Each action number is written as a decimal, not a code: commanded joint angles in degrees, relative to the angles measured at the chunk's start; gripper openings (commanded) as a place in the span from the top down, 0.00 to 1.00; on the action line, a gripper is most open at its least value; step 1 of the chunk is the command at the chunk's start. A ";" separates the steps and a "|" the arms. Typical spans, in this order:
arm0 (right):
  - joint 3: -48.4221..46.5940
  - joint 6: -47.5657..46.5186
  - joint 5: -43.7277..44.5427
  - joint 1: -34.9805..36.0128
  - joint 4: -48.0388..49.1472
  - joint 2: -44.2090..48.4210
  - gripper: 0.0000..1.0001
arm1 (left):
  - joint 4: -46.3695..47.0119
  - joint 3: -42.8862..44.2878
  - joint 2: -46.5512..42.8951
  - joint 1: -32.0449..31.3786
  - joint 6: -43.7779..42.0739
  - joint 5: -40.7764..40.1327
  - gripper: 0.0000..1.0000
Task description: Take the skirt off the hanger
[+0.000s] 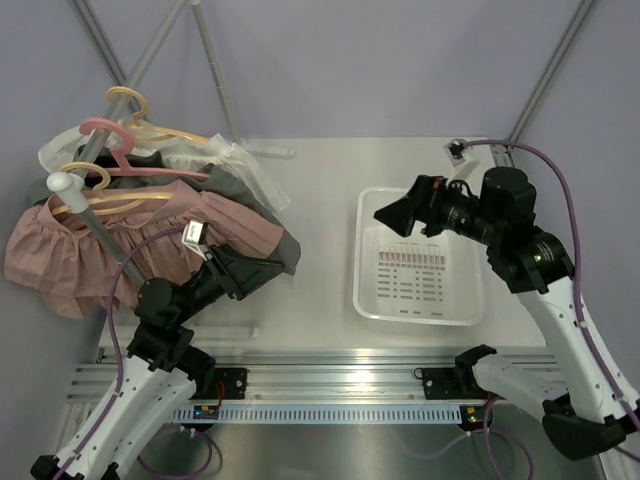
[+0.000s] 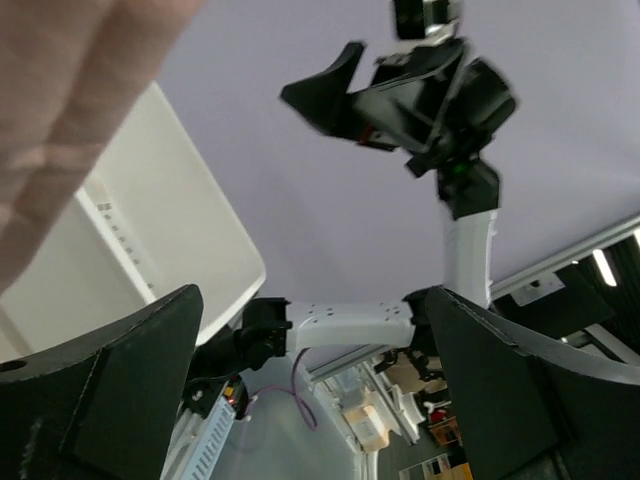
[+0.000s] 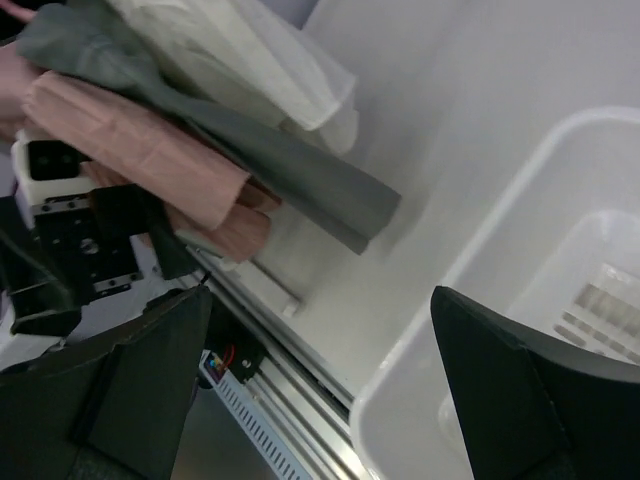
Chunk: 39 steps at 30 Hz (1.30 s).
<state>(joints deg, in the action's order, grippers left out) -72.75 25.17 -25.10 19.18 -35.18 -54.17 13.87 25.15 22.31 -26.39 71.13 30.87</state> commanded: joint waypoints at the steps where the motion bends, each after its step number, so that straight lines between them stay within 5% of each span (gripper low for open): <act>1: -9.41 -2.75 5.76 12.52 0.81 -7.51 0.01 | -18.29 5.43 1.77 -1.55 -10.90 -2.04 0.01; 7: -25.13 -7.93 9.02 28.08 2.92 -19.11 0.01 | -15.46 -0.79 3.19 -8.14 -7.51 -3.53 0.01; 14: -36.22 -14.53 6.65 35.65 4.86 -29.31 0.05 | -14.48 -7.12 -2.34 -16.93 -4.78 -9.16 0.01; 24: -47.47 -21.48 -2.14 38.47 10.83 -43.29 0.14 | -21.06 -5.72 -9.20 -18.34 -6.44 -9.43 0.01; 31: -62.75 -24.82 -6.26 40.06 3.90 -53.57 0.19 | -24.50 -5.90 -14.21 -18.43 -6.53 -9.34 0.01; 39: -68.67 -26.84 -10.05 40.50 3.71 -60.87 0.25 | -27.05 -5.11 -17.12 -18.43 -7.15 -8.64 0.01</act>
<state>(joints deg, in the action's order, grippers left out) -138.85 0.30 -32.36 58.96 -31.55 -113.56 -12.93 17.37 6.22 -44.56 65.45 22.13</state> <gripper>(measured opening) 0.749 0.985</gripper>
